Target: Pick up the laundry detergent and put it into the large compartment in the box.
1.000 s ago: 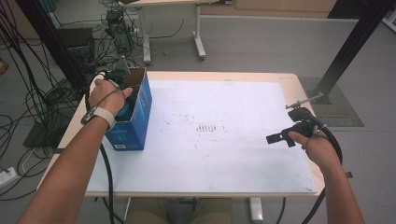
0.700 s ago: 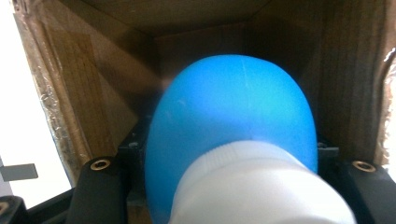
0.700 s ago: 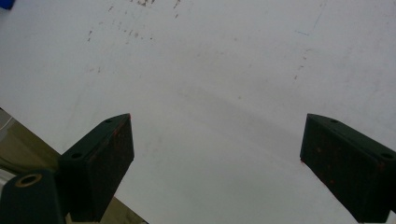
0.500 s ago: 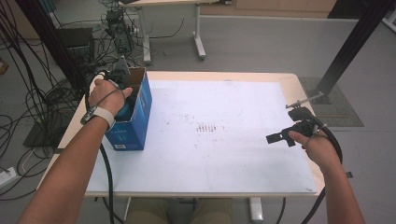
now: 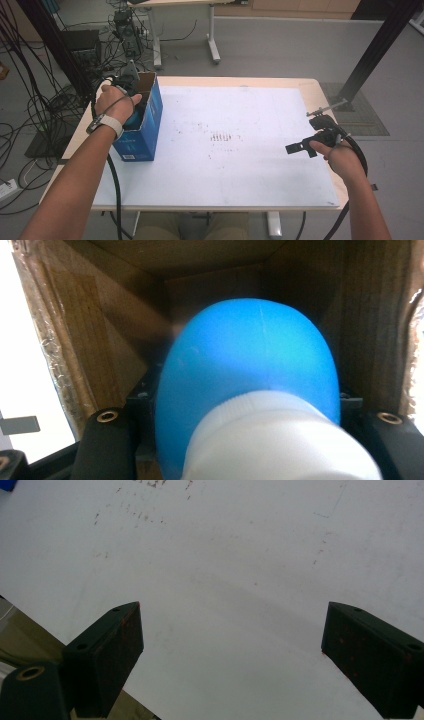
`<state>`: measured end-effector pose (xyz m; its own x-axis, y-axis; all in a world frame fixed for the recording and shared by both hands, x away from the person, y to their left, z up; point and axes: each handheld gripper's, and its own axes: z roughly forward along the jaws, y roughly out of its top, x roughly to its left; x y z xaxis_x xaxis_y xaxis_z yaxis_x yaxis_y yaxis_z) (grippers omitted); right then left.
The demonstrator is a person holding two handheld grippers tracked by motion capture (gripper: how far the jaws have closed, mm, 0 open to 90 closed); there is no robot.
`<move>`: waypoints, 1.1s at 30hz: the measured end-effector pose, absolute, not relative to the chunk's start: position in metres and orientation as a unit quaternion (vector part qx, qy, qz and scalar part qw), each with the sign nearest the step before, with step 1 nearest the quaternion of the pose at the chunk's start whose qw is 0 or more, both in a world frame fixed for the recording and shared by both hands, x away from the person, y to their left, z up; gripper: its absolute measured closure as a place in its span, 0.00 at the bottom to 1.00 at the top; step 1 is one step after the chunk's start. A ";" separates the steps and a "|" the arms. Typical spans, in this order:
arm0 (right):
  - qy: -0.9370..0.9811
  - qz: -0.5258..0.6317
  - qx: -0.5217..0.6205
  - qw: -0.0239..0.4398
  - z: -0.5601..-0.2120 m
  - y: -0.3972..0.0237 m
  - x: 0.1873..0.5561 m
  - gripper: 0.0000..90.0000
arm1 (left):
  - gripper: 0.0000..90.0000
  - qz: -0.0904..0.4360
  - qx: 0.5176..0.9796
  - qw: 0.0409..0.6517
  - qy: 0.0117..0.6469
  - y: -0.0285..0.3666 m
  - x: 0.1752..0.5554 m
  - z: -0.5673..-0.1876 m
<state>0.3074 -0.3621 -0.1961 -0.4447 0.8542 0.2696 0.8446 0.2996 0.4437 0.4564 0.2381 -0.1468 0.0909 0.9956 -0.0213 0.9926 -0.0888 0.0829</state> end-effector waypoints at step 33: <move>0.806 0.270 0.527 0.009 -0.196 -0.362 0.306 0.11 | 0.41 0.022 0.738 0.041 0.673 0.238 0.455 -0.147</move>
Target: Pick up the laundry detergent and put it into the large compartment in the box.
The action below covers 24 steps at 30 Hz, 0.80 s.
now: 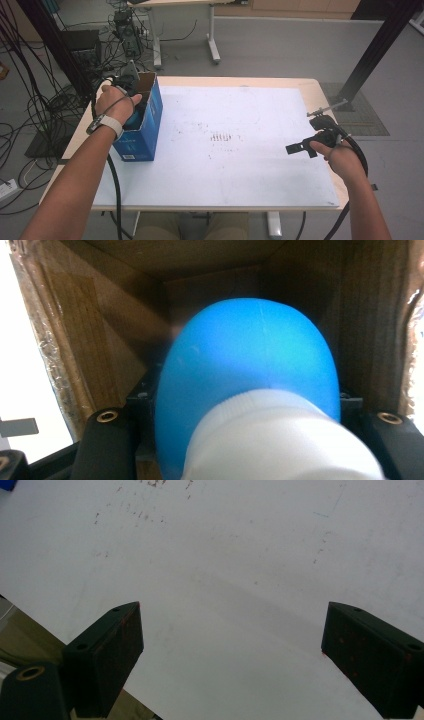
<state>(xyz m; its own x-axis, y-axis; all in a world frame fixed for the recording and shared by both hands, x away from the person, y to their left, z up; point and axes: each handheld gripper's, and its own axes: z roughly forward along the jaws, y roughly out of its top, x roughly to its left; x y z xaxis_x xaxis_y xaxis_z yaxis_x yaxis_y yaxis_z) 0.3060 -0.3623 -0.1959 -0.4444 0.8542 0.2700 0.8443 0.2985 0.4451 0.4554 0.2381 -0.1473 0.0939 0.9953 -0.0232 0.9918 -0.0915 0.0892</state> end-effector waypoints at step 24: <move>0.805 0.270 0.528 0.009 -0.197 -0.364 0.305 0.11 | 0.41 0.024 0.738 0.047 0.672 0.239 0.454 -0.148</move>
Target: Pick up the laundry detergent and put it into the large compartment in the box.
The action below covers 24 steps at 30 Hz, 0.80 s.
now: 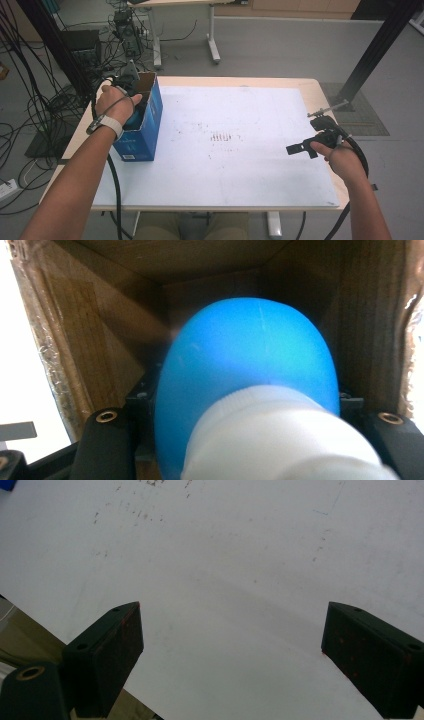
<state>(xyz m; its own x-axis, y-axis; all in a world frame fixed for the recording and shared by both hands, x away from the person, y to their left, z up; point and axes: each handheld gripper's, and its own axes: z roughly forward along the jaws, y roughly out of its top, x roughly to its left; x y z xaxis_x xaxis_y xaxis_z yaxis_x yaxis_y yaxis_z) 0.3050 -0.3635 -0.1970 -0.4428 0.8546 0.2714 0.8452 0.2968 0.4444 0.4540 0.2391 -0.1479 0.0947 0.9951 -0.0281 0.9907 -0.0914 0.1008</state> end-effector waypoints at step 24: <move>0.809 0.269 0.522 0.009 -0.196 -0.359 0.308 0.11 | 0.33 0.019 0.737 0.064 0.673 0.249 0.452 -0.147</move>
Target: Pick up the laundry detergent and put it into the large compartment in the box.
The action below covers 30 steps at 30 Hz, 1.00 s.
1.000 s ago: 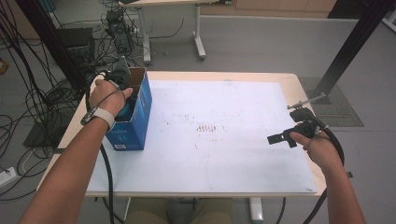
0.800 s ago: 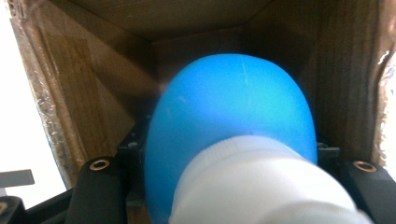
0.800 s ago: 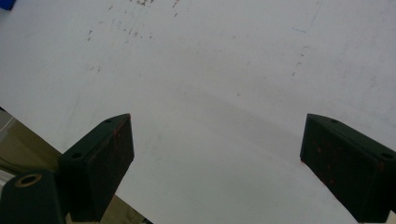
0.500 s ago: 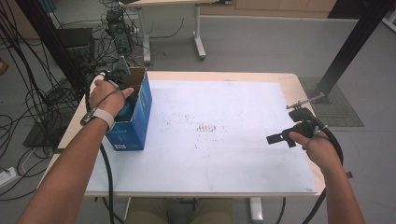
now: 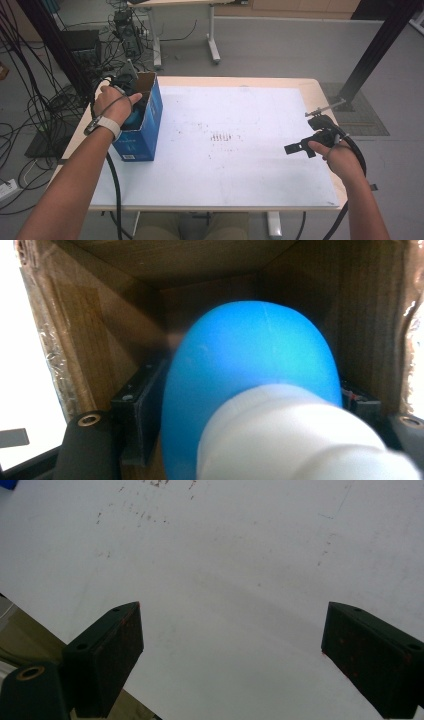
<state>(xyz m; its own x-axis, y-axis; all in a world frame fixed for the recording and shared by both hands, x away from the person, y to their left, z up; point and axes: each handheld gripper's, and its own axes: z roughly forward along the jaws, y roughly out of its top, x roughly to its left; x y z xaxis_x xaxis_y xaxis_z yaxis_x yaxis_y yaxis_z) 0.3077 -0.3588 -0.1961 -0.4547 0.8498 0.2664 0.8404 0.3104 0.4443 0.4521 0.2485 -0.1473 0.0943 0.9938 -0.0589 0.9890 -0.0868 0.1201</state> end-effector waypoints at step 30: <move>0.811 0.271 0.518 0.014 -0.195 -0.357 0.303 0.11 | 0.21 0.022 0.733 0.088 0.674 0.256 0.440 -0.124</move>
